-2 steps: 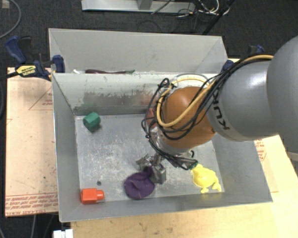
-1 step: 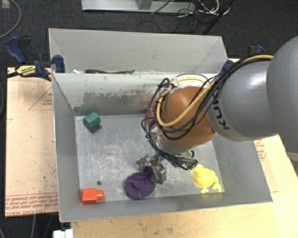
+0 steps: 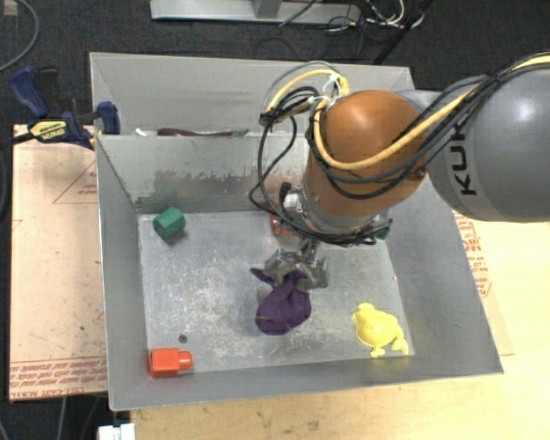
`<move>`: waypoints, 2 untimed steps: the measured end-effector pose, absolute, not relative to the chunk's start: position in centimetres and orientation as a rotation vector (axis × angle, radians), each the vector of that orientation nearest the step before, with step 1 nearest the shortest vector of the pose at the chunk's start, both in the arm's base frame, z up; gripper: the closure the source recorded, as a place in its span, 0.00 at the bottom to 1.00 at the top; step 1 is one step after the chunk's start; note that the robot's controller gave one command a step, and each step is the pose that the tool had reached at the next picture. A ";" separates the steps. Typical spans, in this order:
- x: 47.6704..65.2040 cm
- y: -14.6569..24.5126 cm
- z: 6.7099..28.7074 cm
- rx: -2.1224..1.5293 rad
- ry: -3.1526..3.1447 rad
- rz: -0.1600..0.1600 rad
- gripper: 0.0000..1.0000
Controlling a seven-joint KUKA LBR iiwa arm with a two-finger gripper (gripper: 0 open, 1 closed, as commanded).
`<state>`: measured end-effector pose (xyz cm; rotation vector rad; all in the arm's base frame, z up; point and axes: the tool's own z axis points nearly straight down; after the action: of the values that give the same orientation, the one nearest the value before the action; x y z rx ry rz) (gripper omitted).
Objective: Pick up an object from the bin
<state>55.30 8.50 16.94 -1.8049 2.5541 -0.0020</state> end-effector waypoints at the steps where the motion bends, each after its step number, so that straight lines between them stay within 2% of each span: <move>1: 55.3 8.5 16.9 -1.806 2.555 -0.001 1.00; 2: 54.5 7.5 20.5 -1.824 2.544 0.005 1.00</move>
Offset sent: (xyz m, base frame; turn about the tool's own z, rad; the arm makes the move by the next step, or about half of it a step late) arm -0.0110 -0.0173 0.0587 -0.0221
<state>54.47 7.50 20.48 -1.8238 2.5440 0.0046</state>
